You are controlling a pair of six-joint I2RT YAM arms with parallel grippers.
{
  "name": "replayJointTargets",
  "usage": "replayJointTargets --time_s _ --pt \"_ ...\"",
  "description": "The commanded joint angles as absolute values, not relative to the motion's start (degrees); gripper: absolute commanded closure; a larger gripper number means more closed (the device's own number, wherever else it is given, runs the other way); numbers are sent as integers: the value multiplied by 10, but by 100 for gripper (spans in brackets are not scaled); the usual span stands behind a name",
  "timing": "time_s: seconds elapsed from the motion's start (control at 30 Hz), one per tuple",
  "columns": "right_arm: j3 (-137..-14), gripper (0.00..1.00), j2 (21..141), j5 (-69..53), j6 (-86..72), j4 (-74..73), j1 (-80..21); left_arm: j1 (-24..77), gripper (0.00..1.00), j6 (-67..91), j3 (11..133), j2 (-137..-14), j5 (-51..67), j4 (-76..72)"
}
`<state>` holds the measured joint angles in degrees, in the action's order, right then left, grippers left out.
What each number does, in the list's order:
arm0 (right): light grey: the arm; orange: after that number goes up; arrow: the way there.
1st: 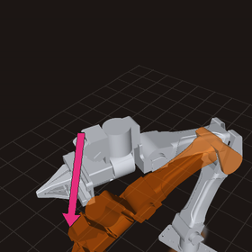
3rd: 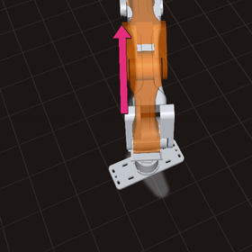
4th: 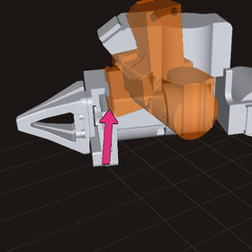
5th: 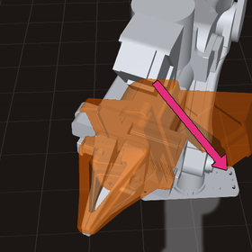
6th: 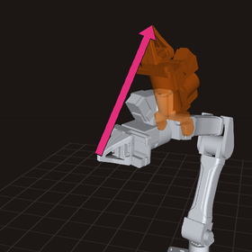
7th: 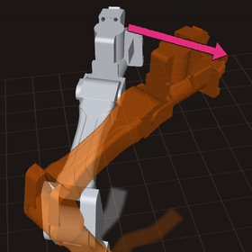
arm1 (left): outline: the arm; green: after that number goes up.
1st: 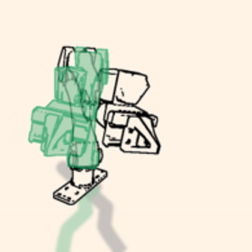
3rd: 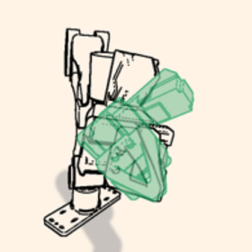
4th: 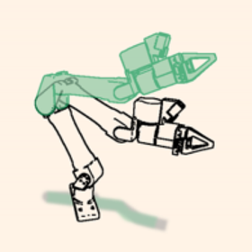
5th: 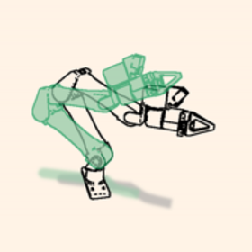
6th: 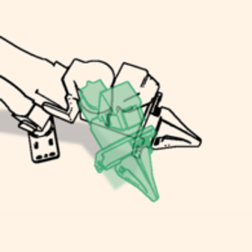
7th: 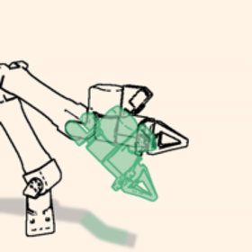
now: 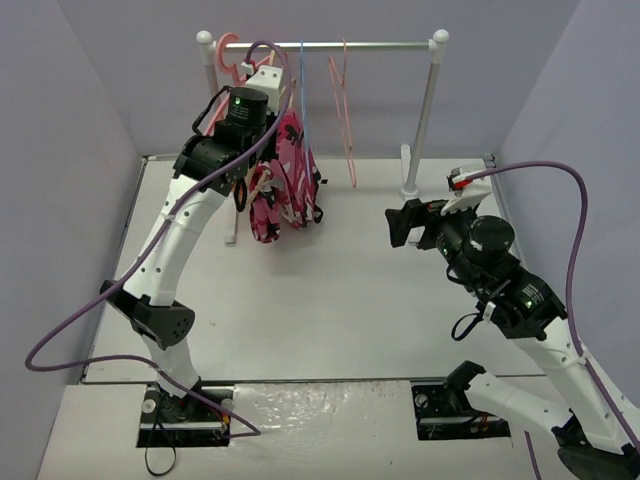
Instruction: Place the trousers on the hanger
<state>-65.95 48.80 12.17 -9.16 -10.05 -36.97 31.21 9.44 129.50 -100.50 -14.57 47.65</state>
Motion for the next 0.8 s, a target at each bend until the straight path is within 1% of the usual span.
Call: replayJointTargets --time_s 0.0,0.27,0.37,0.6,0.77 --pt "-651 0 463 147 -113 -88 -364 308 100 103 1410 -1023 -158 275" --pt "-640 0 434 149 -125 -107 -365 302 100 93 1453 -1069 -161 213" --pt "-637 0 429 149 -127 -110 -365 300 100 90 1475 -1096 -130 210" --pt "-630 0 427 153 -129 -114 -365 308 100 108 1481 -1114 -25 177" --pt "-632 0 436 149 -127 -113 -365 308 100 99 1485 -1110 -60 180"
